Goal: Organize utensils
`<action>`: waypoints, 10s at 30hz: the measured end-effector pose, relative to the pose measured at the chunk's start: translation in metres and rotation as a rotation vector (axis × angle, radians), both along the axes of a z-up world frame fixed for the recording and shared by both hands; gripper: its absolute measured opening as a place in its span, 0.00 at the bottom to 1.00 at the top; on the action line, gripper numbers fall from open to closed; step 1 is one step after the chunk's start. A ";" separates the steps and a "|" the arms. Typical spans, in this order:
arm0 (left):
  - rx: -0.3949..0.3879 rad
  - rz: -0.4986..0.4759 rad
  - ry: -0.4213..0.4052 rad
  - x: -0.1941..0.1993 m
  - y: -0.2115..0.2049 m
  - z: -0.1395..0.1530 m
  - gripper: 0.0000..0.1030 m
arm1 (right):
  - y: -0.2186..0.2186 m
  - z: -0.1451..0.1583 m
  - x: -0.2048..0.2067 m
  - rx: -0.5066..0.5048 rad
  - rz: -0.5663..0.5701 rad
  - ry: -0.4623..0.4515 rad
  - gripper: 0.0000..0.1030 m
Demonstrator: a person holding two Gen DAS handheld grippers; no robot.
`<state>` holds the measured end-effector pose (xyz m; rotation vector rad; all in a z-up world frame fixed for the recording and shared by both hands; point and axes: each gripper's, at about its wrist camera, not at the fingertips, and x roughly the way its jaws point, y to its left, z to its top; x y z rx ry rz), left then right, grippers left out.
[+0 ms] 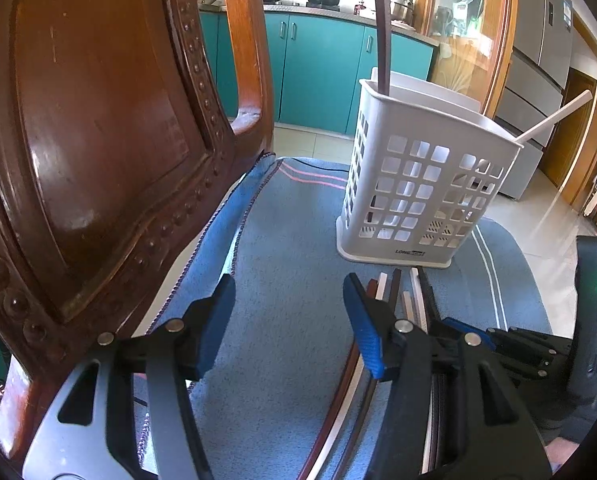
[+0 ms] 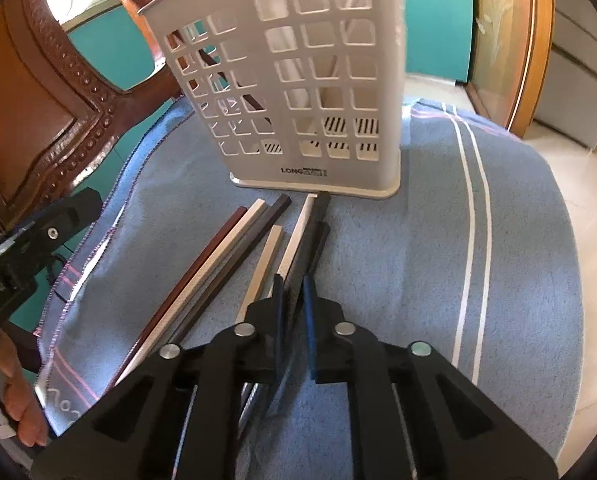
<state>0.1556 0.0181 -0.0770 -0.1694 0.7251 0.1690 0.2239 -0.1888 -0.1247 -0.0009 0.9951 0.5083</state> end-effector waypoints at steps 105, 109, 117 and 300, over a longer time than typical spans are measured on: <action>0.034 -0.235 0.220 0.017 -0.048 -0.064 0.19 | -0.010 -0.001 -0.010 -0.046 -0.027 -0.011 0.54; 0.019 -0.234 0.220 0.015 -0.049 -0.063 0.19 | -0.010 -0.001 -0.010 -0.048 -0.027 -0.012 0.54; -0.013 -0.226 0.216 0.013 -0.042 -0.062 0.18 | -0.010 -0.001 -0.010 -0.048 -0.026 -0.013 0.55; -0.012 -0.159 0.048 -0.004 -0.029 0.017 0.07 | -0.035 0.066 -0.040 0.152 0.065 -0.188 0.06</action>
